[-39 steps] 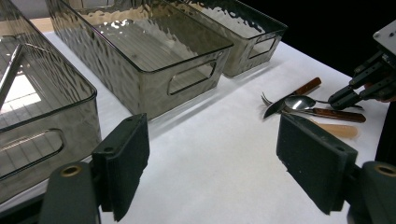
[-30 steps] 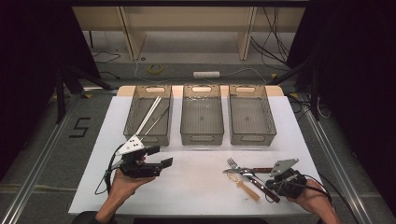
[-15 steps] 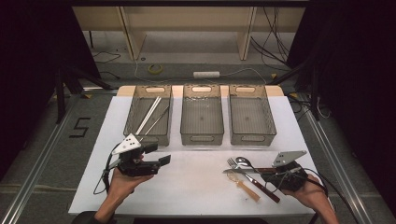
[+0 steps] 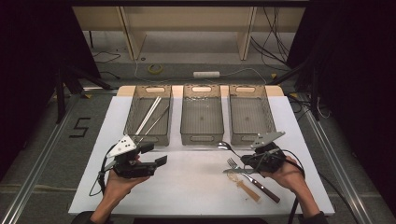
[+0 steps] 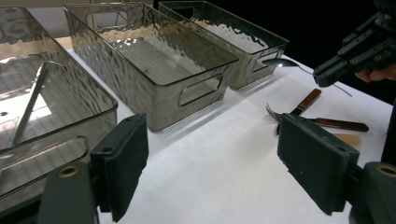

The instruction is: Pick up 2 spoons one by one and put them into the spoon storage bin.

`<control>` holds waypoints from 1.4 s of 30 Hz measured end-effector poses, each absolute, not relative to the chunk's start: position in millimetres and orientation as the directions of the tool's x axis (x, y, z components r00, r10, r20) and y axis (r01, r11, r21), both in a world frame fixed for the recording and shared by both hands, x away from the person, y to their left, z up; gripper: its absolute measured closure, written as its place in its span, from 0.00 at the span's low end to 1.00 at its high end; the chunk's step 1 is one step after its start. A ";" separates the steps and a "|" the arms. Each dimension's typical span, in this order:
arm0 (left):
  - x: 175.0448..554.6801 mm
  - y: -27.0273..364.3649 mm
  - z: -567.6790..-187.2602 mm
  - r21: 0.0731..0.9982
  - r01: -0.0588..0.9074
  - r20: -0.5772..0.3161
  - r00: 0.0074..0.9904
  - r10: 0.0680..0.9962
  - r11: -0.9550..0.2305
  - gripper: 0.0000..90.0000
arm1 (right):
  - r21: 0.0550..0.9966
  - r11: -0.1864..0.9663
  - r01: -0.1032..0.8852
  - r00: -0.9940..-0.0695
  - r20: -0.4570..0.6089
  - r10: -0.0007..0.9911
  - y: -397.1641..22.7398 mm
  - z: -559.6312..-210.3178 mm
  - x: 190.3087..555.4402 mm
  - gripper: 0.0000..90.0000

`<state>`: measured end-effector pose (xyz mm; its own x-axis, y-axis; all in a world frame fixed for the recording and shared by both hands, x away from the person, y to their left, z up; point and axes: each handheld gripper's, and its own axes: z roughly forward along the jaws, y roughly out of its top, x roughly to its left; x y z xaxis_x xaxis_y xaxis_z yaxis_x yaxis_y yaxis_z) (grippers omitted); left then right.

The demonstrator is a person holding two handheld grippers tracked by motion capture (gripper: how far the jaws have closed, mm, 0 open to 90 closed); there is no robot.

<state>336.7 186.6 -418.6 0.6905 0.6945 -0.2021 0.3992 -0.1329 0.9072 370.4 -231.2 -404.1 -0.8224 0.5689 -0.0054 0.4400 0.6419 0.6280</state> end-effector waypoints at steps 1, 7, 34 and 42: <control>336.3 187.4 -418.5 0.908 0.397 -0.200 0.690 0.695 -0.133 0.27 | 0.632 0.639 0.438 -0.822 -0.006 0.570 -227.7 -403.1 373.4 0.95; 334.7 192.1 -419.0 0.909 0.397 -0.199 0.687 0.698 -0.131 0.27 | 0.668 0.604 0.435 -0.812 0.001 0.584 -212.9 -394.9 392.9 0.95; 332.0 198.8 -418.7 0.915 0.384 -0.190 0.682 0.706 -0.125 0.25 | 0.686 0.541 0.487 -0.759 0.025 0.651 -150.2 -374.9 467.7 0.95; 332.0 197.8 -419.2 0.916 0.381 -0.187 0.682 0.707 -0.125 0.25 | 0.665 0.541 0.514 -0.732 0.013 0.681 -131.0 -375.5 488.0 0.95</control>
<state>332.0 197.8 -419.2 0.6815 0.7075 -0.1870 0.3812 -0.1251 0.9160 488.0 -131.0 -375.5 -0.7325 0.6807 0.0126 0.5143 0.5411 0.6654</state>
